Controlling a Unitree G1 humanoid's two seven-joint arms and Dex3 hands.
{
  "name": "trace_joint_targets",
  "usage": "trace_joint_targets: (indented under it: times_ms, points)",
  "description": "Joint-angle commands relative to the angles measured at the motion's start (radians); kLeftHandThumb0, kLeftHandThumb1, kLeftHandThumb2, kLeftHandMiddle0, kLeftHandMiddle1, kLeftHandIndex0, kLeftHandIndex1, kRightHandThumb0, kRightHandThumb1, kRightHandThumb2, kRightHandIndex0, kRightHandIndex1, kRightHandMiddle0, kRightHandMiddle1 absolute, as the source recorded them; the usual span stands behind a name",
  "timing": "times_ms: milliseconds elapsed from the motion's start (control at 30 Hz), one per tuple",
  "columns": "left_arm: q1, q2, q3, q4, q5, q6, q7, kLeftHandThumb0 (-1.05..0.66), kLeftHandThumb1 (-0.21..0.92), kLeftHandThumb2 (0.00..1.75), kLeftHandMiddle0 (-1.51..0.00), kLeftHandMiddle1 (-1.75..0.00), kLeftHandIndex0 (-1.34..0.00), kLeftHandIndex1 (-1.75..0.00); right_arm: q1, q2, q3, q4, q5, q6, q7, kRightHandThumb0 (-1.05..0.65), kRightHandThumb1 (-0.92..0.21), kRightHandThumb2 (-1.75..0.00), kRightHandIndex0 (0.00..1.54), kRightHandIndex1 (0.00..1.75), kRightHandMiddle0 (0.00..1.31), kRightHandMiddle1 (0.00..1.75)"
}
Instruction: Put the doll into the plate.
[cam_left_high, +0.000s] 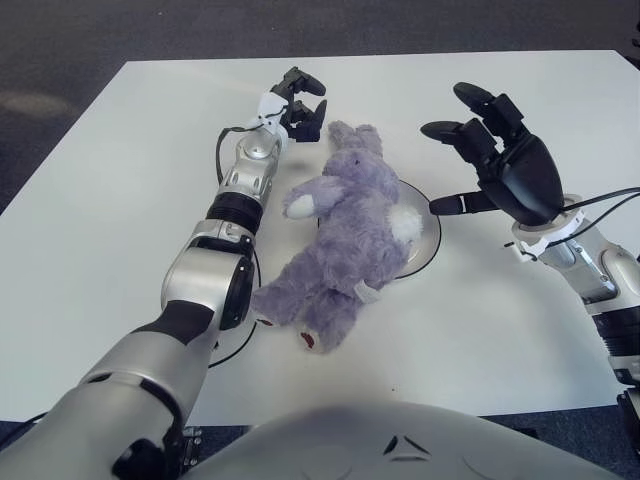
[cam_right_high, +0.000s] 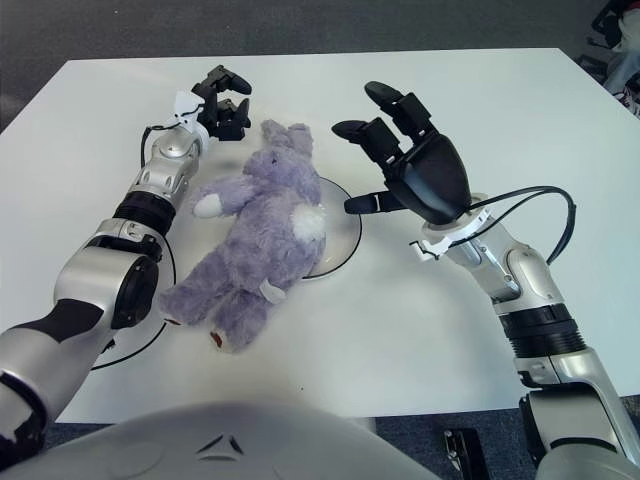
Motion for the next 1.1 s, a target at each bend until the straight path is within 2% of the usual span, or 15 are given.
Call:
trace_joint_targets:
  times_ms: [0, 233, 333, 500, 667, 900, 933, 1067]
  points:
    - [0.002, 0.006, 0.001, 0.013, 0.005, 0.004, 0.010, 0.00, 0.37, 1.21, -0.66, -1.56, -0.36, -1.75, 0.013, -0.001, -0.015, -0.024, -0.020, -0.019, 0.021, -0.78, -0.92, -0.52, 0.00, 0.21, 0.00, 0.80]
    - [0.000, 0.007, -0.002, 0.021, 0.008, 0.004, 0.015, -0.01, 0.37, 1.20, -0.66, -1.55, -0.36, -1.75, 0.011, -0.025, -0.019, -0.052, -0.035, -0.077, 0.057, -0.74, -0.92, -0.52, 0.00, 0.14, 0.00, 0.72]
    - [-0.001, 0.009, -0.005, 0.026, 0.010, 0.001, 0.009, 0.00, 0.38, 1.19, -0.66, -1.54, -0.36, -1.75, 0.004, -0.035, -0.018, -0.063, -0.021, -0.110, 0.089, -0.72, -0.92, -0.59, 0.00, 0.04, 0.00, 0.61]
    - [-0.002, 0.012, -0.009, 0.033, 0.011, -0.003, -0.002, 0.00, 0.36, 1.20, -0.67, -1.53, -0.37, -1.75, 0.008, -0.043, -0.025, -0.086, 0.019, -0.135, 0.161, -0.71, -0.92, -0.64, 0.00, 0.01, 0.00, 0.56]
    - [-0.004, 0.021, -0.021, 0.040, 0.018, 0.004, -0.021, 0.00, 0.37, 1.20, -0.66, -1.55, -0.37, -1.75, 0.038, -0.059, -0.034, -0.153, 0.089, -0.123, 0.277, -0.68, -0.92, -0.69, 0.00, 0.00, 0.00, 0.56]
    - [0.006, 0.046, -0.042, 0.037, 0.024, -0.020, -0.085, -0.01, 0.35, 1.23, -0.66, -1.56, -0.39, -1.75, 0.050, -0.095, -0.058, -0.230, 0.207, -0.099, 0.441, -0.52, -0.92, -0.71, 0.00, 0.00, 0.00, 0.58]
    - [0.008, 0.050, -0.044, 0.037, 0.024, -0.023, -0.092, -0.01, 0.33, 1.25, -0.67, -1.56, -0.40, -1.75, 0.049, -0.095, -0.059, -0.234, 0.220, -0.099, 0.457, -0.41, -0.85, -0.81, 0.00, 0.00, 0.00, 0.59]
    - [0.012, 0.064, -0.062, 0.033, 0.042, -0.034, -0.098, 0.00, 0.29, 1.30, -0.69, -1.57, -0.43, -1.75, 0.013, -0.092, -0.041, -0.210, 0.278, -0.161, 0.492, -0.22, -0.70, -1.02, 0.00, 0.00, 0.00, 0.62]
